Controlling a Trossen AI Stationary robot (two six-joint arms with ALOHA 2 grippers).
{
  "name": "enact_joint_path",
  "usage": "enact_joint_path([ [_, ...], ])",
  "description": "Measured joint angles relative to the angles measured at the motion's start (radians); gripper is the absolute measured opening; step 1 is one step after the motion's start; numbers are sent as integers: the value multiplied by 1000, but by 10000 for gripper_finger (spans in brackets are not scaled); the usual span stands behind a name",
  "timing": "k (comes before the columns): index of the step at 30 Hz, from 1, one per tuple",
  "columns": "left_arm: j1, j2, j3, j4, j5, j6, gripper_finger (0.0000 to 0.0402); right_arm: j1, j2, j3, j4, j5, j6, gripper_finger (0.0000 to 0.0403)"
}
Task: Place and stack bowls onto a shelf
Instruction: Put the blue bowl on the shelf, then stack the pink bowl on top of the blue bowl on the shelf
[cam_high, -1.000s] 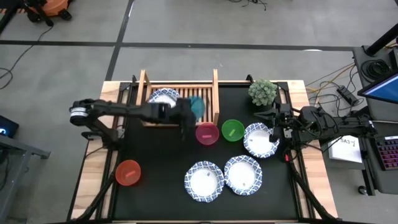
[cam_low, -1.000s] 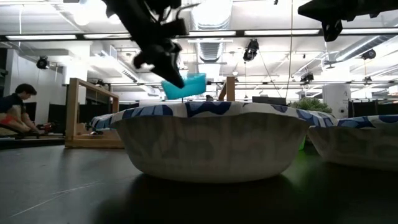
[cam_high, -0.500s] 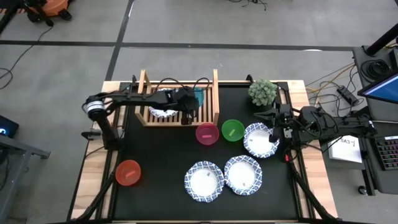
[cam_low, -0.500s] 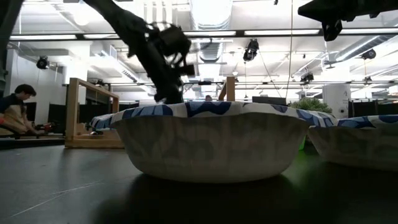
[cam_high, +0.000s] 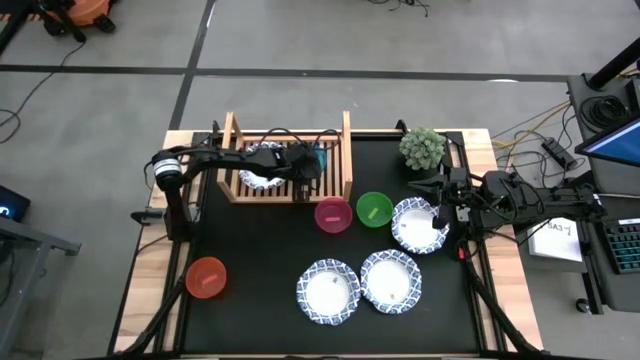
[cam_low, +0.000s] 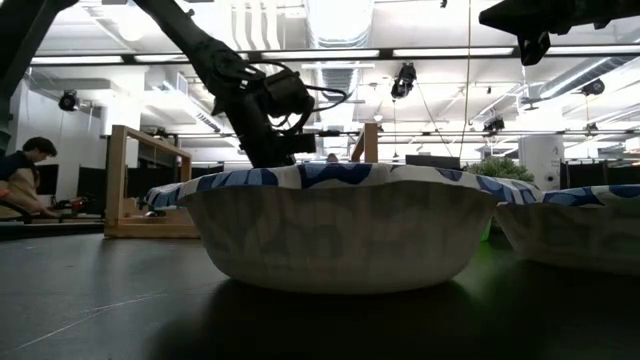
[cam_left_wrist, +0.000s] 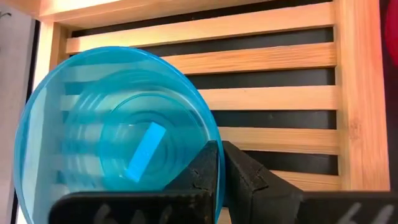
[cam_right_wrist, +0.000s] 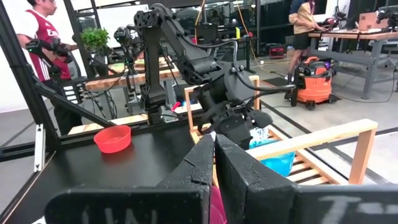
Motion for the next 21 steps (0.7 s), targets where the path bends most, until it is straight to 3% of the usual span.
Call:
enact_joint_path([
  [9, 1, 0, 0, 11, -6, 1, 62, 0, 0, 0, 0, 0, 0, 9],
  [12, 0, -13, 0, -1, -64, 1, 93, 0, 0, 0, 0, 0, 5, 9],
  [16, -22, -95, 0, -82, -193, -2, 124, 0, 0, 0, 0, 0, 20, 9],
  [19, -43, -193, -1, -148, -183, -54, 136, 0, 0, 0, 0, 0, 20, 9],
  [21, -56, -267, -1, -174, -121, -102, 138, 0, 0, 0, 2, 0, 39, 9],
])
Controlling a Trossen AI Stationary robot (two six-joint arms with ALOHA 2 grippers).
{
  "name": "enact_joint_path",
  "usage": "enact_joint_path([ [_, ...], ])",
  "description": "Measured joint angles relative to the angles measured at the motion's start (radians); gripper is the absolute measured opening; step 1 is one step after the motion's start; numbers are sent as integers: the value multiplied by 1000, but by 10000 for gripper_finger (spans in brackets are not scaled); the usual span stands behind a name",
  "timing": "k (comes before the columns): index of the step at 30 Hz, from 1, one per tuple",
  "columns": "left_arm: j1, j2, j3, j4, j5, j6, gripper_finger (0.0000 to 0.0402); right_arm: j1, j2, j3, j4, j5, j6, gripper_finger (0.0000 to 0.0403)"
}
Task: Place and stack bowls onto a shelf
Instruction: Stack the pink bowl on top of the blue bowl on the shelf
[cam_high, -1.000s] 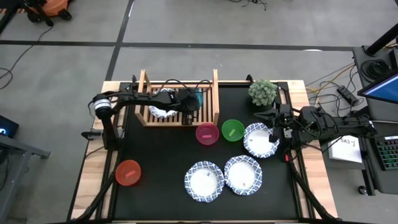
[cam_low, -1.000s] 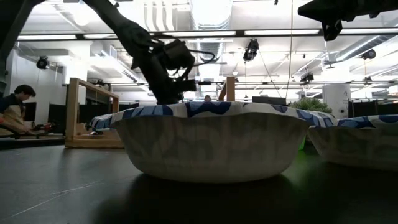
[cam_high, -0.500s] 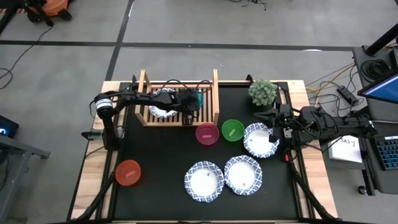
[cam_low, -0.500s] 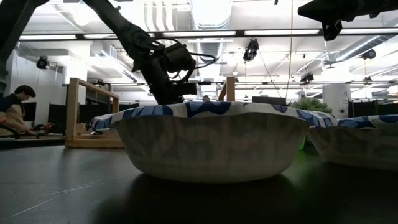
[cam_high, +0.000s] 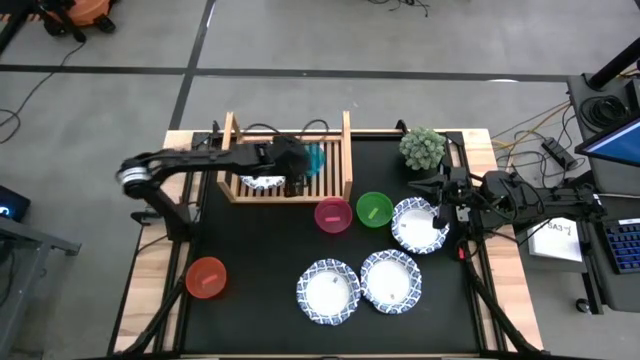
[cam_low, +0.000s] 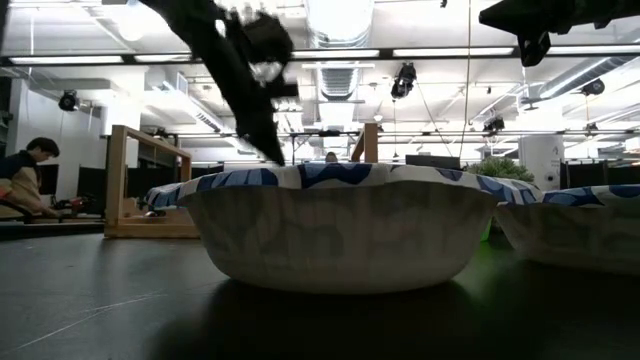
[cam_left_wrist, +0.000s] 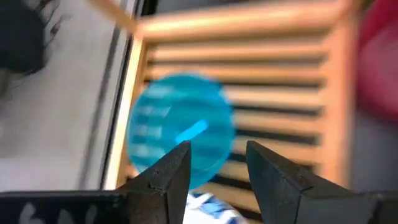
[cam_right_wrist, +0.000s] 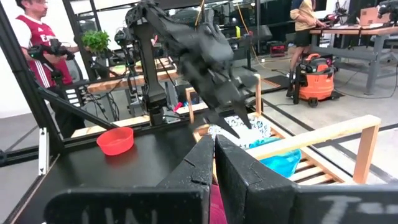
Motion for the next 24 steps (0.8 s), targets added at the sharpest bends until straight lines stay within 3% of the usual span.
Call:
enact_joint_path([
  [4, -34, -142, -26, -4, 168, -75, 139, 0, 0, 0, 3, 0, 61, 9],
  [6, -64, -213, -57, 18, 205, -102, 139, 0, 0, 0, 5, -1, 98, 9],
  [10, -145, -349, -169, 149, 207, -201, 139, 0, 0, 0, 5, -1, 191, 9],
  [14, -250, -445, -335, 419, 185, -326, 139, 0, 0, 0, 6, -1, 198, 9],
  [20, -398, -492, -528, 749, 140, -426, 139, 0, 1, 24, 11, -1, 172, 9],
  [24, -451, -486, -558, 777, 137, -483, 139, 0, 1, 43, 6, -1, 137, 9],
])
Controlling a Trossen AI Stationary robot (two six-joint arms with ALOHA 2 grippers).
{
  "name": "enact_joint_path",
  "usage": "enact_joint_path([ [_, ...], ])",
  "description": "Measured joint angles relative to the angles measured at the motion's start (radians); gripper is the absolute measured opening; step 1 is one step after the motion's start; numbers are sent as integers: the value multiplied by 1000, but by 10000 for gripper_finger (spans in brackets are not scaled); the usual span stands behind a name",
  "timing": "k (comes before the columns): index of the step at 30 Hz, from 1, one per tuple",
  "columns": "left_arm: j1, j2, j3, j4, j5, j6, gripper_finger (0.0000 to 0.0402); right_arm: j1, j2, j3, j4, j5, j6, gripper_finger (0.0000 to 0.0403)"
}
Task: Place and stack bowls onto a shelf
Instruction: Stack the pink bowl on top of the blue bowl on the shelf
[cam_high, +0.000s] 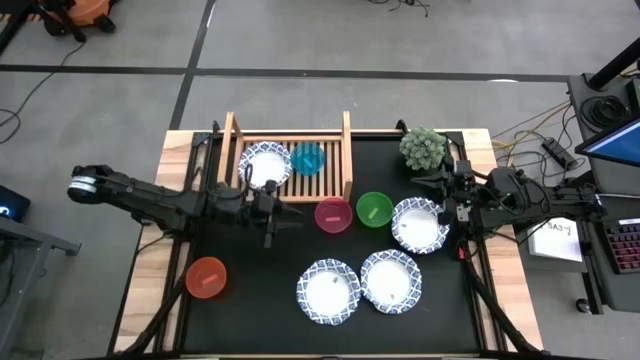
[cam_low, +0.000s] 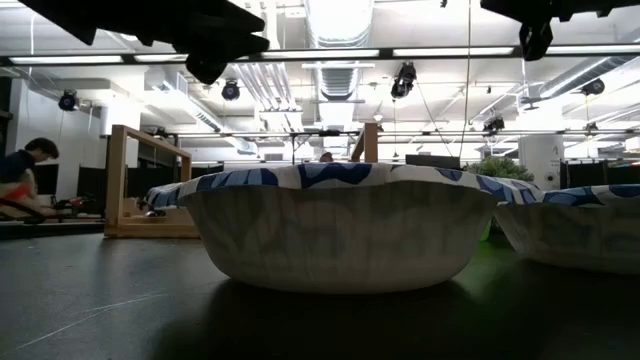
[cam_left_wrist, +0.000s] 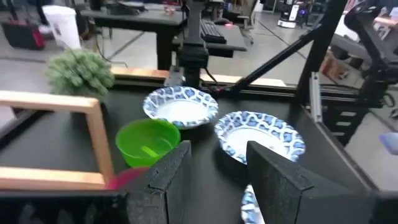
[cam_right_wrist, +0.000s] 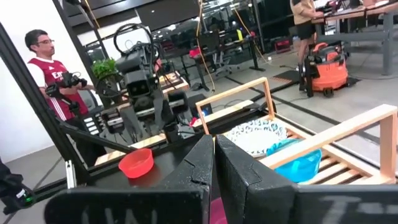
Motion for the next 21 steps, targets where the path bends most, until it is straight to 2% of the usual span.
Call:
enact_joint_path([
  [4, -20, 21, 0, -5, -2, -51, 139, 0, 0, 0, -1, 0, -13, 9],
  [16, -24, 99, 31, -20, -1, -65, 140, 0, 9, -15, -8, 0, -11, 9],
  [21, -26, 136, 64, -95, 0, -104, 140, 0, 17, -16, -13, 0, -11, 9],
])
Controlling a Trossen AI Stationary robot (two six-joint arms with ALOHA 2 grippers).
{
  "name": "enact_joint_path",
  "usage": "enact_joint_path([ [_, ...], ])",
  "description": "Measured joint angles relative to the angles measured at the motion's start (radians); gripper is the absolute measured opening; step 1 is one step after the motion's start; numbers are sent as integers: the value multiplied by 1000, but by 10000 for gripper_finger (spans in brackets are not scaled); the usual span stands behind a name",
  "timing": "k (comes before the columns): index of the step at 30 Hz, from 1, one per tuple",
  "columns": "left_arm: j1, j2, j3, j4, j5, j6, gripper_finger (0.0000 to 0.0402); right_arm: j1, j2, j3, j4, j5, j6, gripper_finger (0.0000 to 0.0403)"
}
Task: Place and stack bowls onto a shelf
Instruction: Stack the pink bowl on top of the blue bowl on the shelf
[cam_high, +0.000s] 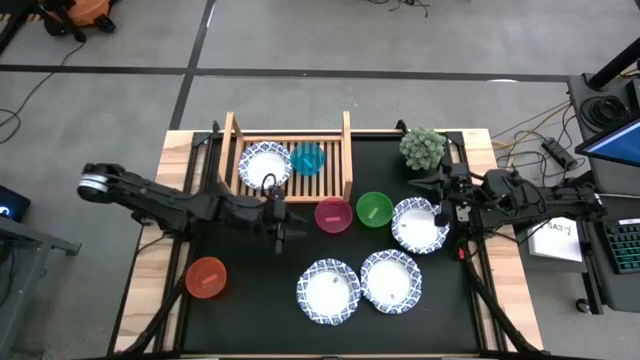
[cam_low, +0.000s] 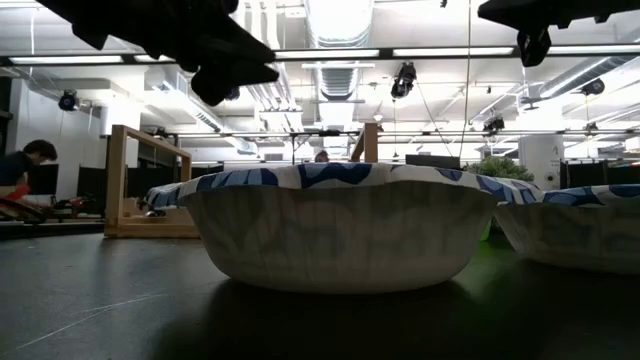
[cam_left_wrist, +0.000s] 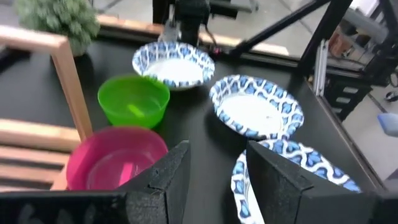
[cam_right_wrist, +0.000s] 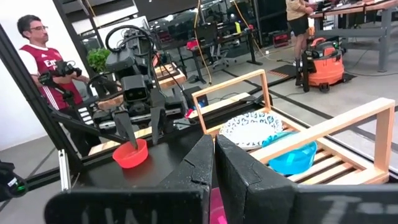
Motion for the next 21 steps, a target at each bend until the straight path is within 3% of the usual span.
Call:
enact_joint_path([
  [8, 0, 86, 67, -124, 0, -1, 139, 0, 7, 0, -17, 0, 0, 9],
  [21, 12, 392, 266, -167, 9, 177, 139, 0, 9, 0, -18, 0, -24, 9],
])
